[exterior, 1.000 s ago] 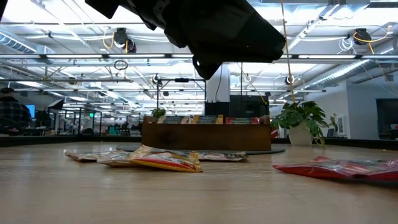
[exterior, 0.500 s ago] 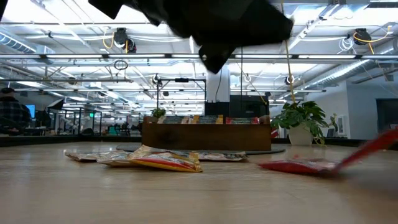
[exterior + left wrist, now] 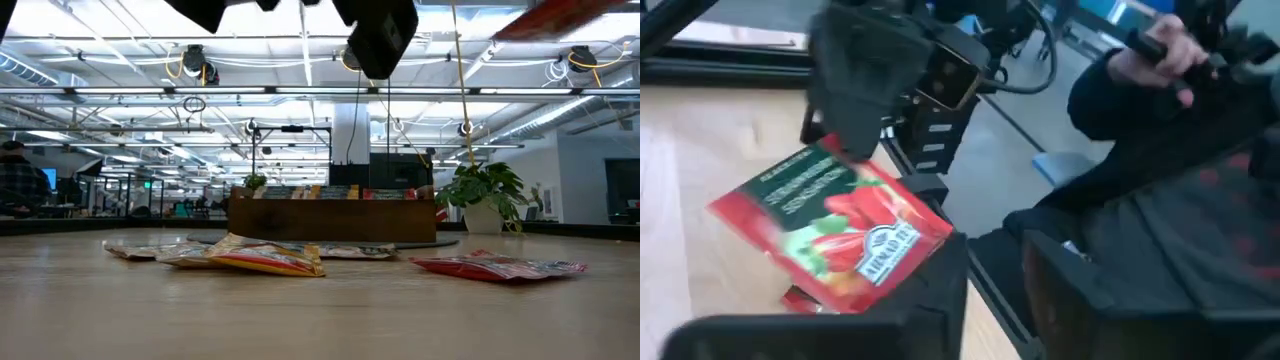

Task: Pick & Place Tea
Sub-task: Put the red tea bag into the right section of the wooden organizer

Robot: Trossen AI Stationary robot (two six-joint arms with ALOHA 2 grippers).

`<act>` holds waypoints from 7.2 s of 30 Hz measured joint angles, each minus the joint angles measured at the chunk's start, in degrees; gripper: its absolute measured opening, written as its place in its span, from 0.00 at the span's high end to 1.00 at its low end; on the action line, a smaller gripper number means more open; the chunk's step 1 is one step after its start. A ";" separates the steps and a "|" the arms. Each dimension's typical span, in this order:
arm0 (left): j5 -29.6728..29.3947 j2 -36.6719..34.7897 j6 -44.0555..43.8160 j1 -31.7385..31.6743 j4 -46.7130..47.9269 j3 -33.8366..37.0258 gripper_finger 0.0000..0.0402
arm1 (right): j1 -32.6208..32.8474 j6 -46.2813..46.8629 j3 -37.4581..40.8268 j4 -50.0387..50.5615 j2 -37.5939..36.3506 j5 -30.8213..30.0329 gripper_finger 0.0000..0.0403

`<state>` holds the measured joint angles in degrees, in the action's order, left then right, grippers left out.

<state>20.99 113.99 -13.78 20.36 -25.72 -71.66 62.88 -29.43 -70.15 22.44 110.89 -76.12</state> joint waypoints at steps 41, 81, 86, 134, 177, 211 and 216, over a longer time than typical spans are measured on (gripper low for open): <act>1.86 -3.39 -8.53 -9.42 8.10 0.00 0.31 | -3.25 -18.64 2.49 -8.30 -0.07 -6.53 1.00; 7.82 -2.95 -8.79 -8.56 7.65 0.02 0.32 | -7.23 -25.32 -0.37 -11.98 -0.07 -6.11 1.00; 9.06 -2.05 -7.34 -7.88 6.24 -0.02 0.32 | -7.44 -25.72 -0.37 -11.94 -0.07 -6.13 1.00; -8.04 -8.29 16.00 -7.73 15.64 -0.02 0.99 | -3.50 44.02 17.33 -5.16 -14.02 -10.51 0.98; -38.73 -10.73 12.35 -1.51 20.87 0.00 0.99 | -31.71 39.25 45.68 -72.42 -35.82 47.50 0.53; -37.19 -10.03 10.90 -3.60 21.90 0.04 0.99 | -38.54 37.30 42.88 -73.14 -29.09 56.66 0.98; -36.10 -10.03 10.49 -3.74 22.27 0.04 0.99 | -38.56 37.12 42.88 -72.94 -29.09 55.18 1.00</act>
<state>-15.11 103.96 -3.30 16.62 -3.44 -71.61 24.32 7.70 -27.27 -50.49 81.80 -20.94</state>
